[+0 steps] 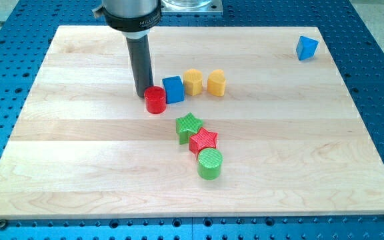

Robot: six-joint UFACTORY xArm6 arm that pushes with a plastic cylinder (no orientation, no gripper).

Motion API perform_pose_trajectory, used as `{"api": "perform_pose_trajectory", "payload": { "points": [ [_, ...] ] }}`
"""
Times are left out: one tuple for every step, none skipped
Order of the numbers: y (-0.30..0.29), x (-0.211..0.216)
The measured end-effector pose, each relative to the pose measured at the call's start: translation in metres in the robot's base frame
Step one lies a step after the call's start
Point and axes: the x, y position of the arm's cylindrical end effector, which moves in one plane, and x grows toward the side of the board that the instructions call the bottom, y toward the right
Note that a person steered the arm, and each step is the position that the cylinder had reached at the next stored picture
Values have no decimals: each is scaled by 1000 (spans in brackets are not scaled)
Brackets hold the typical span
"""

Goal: Slide the red circle to the bottom left of the blue cube

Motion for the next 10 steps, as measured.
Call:
{"api": "perform_pose_trajectory", "payload": {
  "points": [
    [0,11],
    [0,18],
    [0,37],
    [0,41],
    [0,41],
    [-1,47],
    [-3,71],
    [-3,118],
    [14,170],
    [62,192]
  ]
}}
